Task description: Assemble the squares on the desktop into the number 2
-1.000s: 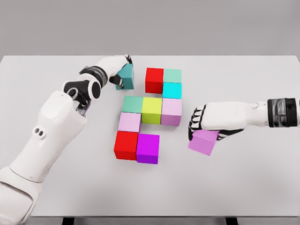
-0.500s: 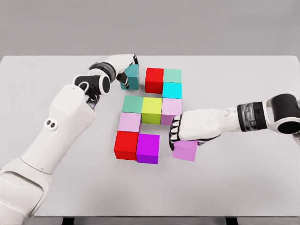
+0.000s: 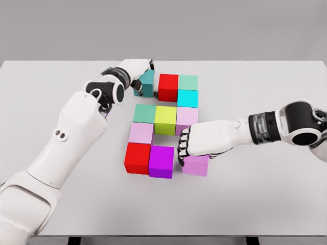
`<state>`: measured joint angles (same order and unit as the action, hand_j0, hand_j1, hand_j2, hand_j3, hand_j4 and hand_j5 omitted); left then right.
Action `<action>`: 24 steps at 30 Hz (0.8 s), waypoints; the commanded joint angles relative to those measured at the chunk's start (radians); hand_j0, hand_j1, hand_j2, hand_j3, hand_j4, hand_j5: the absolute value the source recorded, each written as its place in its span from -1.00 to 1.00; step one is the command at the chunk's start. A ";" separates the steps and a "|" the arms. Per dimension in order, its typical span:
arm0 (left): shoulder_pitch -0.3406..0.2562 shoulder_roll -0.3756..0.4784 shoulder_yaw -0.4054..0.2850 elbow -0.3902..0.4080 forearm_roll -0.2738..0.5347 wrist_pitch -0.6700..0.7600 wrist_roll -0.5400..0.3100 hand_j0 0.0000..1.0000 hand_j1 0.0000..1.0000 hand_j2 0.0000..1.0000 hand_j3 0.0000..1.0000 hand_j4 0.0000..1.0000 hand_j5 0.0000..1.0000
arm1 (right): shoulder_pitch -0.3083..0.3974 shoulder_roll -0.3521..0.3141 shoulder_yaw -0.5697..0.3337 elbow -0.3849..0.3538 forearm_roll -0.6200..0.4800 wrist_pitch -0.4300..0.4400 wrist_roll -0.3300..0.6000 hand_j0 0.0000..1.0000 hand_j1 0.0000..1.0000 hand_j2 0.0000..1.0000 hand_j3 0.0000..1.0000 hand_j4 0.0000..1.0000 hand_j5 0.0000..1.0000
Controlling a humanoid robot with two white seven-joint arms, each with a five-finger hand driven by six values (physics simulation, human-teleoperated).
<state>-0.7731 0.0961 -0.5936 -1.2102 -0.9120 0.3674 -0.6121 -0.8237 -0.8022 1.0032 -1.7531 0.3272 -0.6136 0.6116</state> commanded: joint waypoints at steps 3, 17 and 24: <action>0.000 -0.004 -0.002 0.024 -0.010 -0.045 0.001 -0.34 -0.34 -0.34 -0.34 -0.34 -0.34 | 0.000 0.014 0.012 0.000 -0.002 0.003 -0.001 0.07 0.07 0.07 0.07 0.07 0.07; -0.023 -0.004 0.014 0.078 -0.007 -0.068 0.034 -0.34 -0.34 -0.34 -0.34 -0.34 -0.34 | -0.006 0.014 0.014 0.000 -0.004 0.003 -0.001 0.36 0.36 0.36 0.36 0.36 0.36; -0.029 -0.018 0.014 0.098 -0.002 -0.097 0.038 -0.33 -0.33 -0.33 -0.33 -0.33 -0.33 | -0.018 -0.008 -0.018 0.000 -0.016 0.003 -0.001 1.00 1.00 1.00 1.00 1.00 1.00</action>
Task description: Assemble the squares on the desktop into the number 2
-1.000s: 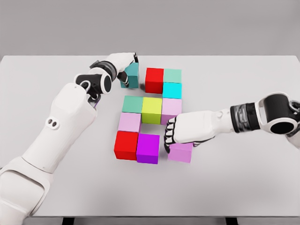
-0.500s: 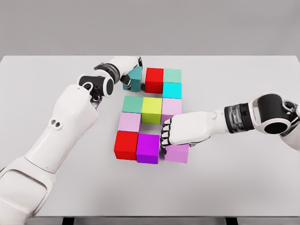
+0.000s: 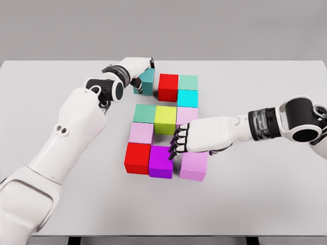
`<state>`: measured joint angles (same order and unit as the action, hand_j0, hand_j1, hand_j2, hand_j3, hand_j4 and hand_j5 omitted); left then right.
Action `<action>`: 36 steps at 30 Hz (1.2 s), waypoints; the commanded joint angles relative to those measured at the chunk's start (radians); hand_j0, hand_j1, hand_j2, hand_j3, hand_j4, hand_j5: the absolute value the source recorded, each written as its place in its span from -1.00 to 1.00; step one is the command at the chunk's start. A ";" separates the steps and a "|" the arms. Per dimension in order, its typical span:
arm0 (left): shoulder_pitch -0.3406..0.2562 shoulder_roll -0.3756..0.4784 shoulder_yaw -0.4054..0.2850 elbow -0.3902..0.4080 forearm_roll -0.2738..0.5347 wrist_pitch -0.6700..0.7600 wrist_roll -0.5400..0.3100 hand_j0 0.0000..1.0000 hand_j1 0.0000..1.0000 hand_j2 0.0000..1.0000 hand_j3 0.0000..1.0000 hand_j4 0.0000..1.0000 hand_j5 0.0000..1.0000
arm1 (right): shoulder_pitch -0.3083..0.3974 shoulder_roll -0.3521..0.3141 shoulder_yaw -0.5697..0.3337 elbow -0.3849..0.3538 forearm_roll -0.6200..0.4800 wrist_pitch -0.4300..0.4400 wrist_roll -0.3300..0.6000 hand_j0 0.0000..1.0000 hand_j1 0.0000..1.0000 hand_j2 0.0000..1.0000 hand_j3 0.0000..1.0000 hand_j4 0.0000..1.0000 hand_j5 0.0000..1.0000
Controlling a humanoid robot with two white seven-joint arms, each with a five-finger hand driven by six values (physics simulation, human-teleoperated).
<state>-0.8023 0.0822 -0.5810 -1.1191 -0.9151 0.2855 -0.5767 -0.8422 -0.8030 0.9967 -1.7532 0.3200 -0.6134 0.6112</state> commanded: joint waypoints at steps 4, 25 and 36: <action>0.000 -0.005 0.001 0.012 0.001 -0.017 0.003 -0.25 -0.25 -0.25 -0.25 -0.25 -0.25 | 0.002 -0.082 -0.065 0.000 -0.099 0.003 0.000 1.00 1.00 1.00 1.00 1.00 1.00; -0.029 -0.009 0.020 0.053 0.009 -0.017 0.003 0.87 0.87 0.87 0.87 0.87 0.87 | 0.072 -0.305 -0.010 0.000 -0.030 0.003 0.000 1.00 1.00 1.00 1.00 1.00 1.00; -0.026 -0.004 0.023 0.045 0.012 -0.012 0.003 0.94 0.94 0.94 0.94 0.94 0.94 | 0.069 -0.275 0.045 -0.002 -0.024 0.003 0.000 1.00 1.00 1.00 1.00 1.00 1.00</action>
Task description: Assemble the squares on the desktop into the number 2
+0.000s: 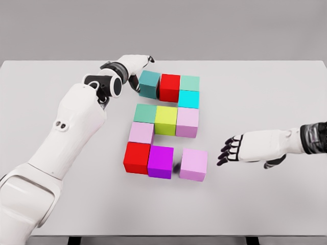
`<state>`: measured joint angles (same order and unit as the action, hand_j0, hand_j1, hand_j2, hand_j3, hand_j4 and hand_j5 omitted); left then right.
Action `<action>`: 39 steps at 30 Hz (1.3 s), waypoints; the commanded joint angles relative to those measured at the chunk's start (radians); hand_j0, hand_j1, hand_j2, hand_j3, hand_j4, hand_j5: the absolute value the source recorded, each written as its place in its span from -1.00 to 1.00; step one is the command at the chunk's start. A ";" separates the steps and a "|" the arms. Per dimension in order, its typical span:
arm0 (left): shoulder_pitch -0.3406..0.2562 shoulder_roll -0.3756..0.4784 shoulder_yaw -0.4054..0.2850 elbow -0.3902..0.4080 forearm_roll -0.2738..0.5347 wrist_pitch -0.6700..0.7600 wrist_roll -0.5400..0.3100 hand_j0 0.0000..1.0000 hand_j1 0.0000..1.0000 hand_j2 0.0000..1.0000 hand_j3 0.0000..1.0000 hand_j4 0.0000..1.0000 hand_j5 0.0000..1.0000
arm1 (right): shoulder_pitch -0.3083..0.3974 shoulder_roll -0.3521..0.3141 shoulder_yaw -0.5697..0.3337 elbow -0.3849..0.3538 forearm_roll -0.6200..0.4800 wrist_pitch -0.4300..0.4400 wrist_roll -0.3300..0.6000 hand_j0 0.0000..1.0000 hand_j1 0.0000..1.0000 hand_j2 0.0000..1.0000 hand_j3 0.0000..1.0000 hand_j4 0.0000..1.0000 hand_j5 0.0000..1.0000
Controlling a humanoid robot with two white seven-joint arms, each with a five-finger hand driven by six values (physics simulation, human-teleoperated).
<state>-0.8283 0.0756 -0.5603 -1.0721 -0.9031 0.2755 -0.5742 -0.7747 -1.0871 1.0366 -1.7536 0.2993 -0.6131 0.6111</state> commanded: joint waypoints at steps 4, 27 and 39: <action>-0.008 0.029 0.002 -0.003 0.045 -0.007 -0.001 1.00 1.00 1.00 1.00 1.00 1.00 | -0.003 0.024 0.025 -0.001 -0.003 0.002 0.000 1.00 1.00 1.00 1.00 1.00 1.00; -0.337 0.377 -0.467 0.296 0.257 -0.886 -0.037 1.00 1.00 1.00 1.00 1.00 1.00 | -0.041 0.087 0.062 0.000 -0.003 0.002 0.000 1.00 1.00 1.00 1.00 1.00 1.00; -0.402 0.156 -0.455 0.600 0.176 -0.886 -0.037 1.00 1.00 1.00 1.00 1.00 1.00 | -0.054 0.078 0.065 0.009 0.035 0.002 0.000 1.00 1.00 1.00 1.00 1.00 1.00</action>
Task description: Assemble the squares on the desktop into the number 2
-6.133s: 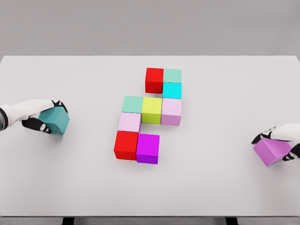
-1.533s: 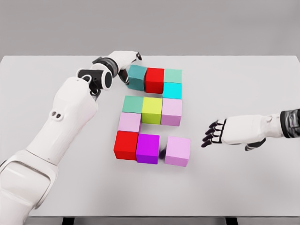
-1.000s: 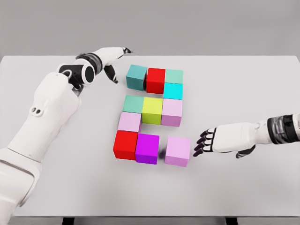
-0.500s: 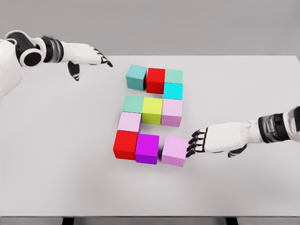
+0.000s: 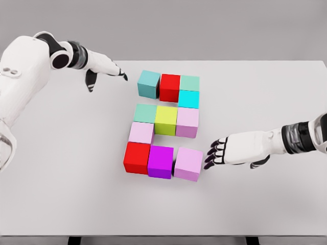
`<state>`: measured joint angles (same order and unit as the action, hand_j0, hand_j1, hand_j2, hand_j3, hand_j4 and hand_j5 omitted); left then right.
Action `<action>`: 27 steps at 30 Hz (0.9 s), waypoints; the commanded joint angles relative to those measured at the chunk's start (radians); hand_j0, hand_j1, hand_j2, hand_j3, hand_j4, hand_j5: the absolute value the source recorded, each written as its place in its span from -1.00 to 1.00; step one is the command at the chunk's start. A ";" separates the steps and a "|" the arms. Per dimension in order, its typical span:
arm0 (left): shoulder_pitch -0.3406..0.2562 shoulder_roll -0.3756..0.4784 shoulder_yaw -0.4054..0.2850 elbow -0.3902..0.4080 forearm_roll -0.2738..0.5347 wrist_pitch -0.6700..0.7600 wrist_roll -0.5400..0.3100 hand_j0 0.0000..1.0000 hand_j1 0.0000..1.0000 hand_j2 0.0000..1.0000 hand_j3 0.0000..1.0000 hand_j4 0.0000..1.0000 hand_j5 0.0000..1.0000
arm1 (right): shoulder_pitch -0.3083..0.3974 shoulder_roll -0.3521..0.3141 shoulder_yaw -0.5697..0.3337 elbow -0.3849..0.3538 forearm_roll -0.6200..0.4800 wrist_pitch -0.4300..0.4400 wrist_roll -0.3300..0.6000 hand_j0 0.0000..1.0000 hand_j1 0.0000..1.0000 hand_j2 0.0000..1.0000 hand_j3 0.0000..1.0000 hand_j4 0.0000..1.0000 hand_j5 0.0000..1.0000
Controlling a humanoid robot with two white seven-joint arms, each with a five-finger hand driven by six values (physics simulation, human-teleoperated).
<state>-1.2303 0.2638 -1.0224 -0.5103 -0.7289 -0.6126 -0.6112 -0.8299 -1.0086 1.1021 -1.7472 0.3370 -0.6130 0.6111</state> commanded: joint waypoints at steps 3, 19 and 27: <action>-0.002 -0.048 0.008 0.062 0.006 0.002 0.000 1.00 1.00 1.00 1.00 1.00 1.00 | -0.006 0.005 -0.001 0.006 -0.001 0.002 0.000 1.00 1.00 1.00 1.00 1.00 1.00; -0.005 -0.110 0.053 0.148 0.034 0.043 0.000 1.00 1.00 1.00 1.00 1.00 1.00 | -0.028 0.025 -0.002 0.001 -0.004 0.002 0.000 1.00 1.00 1.00 1.00 1.00 1.00; 0.000 -0.107 0.053 0.147 0.042 0.063 0.000 1.00 1.00 1.00 1.00 1.00 1.00 | -0.035 0.036 -0.002 0.001 -0.010 0.002 0.000 1.00 1.00 1.00 1.00 1.00 1.00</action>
<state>-1.2287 0.1550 -0.9742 -0.3636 -0.6920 -0.5500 -0.6112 -0.8652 -0.9752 1.1004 -1.7459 0.3332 -0.6131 0.6112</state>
